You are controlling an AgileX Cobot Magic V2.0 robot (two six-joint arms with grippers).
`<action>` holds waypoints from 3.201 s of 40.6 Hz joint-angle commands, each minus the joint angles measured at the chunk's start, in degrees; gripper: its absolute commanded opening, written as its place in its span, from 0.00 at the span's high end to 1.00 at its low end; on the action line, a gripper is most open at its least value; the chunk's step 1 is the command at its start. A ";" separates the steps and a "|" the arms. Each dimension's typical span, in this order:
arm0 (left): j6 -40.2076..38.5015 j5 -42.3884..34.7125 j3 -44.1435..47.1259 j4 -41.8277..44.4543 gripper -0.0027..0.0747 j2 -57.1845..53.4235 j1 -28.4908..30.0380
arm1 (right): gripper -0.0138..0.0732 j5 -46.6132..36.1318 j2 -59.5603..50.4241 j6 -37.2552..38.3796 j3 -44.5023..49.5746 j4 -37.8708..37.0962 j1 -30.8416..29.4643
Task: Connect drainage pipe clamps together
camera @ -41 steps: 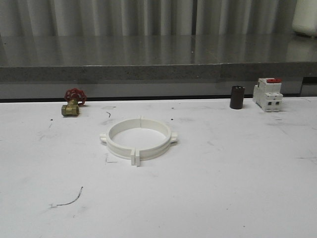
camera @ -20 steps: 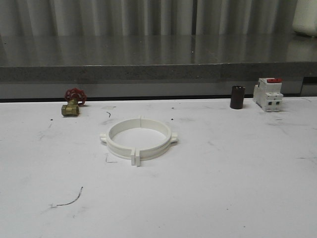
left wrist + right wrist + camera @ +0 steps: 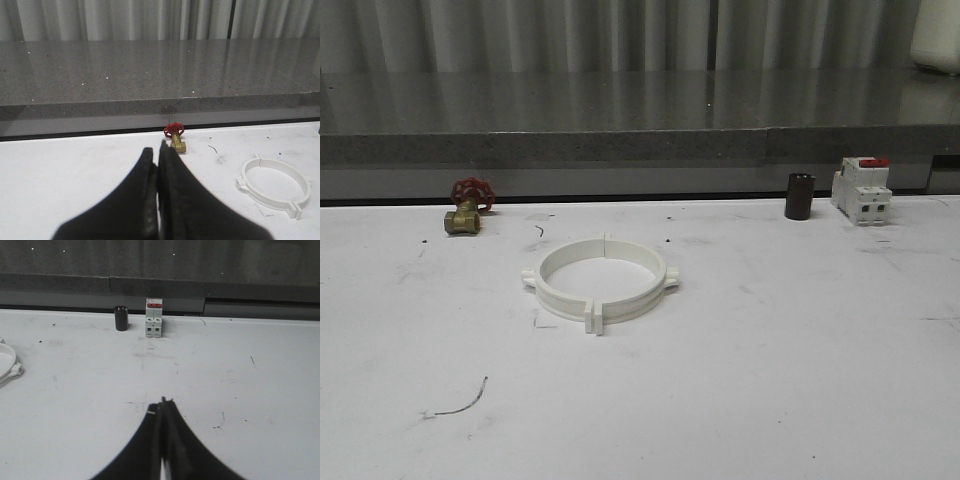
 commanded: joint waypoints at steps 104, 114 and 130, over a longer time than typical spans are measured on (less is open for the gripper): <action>19.22 -26.36 25.09 -16.53 0.99 -6.99 14.48 | 0.97 -4.89 0.75 -0.61 -1.28 -1.06 -0.38; 19.22 -26.36 25.09 -16.53 0.99 -6.99 14.48 | 0.97 -19.38 0.75 -0.83 5.68 1.95 -0.38; 19.22 -26.36 25.09 -16.53 0.99 -6.99 14.48 | 0.97 -31.21 -7.12 -5.06 24.65 8.82 -0.49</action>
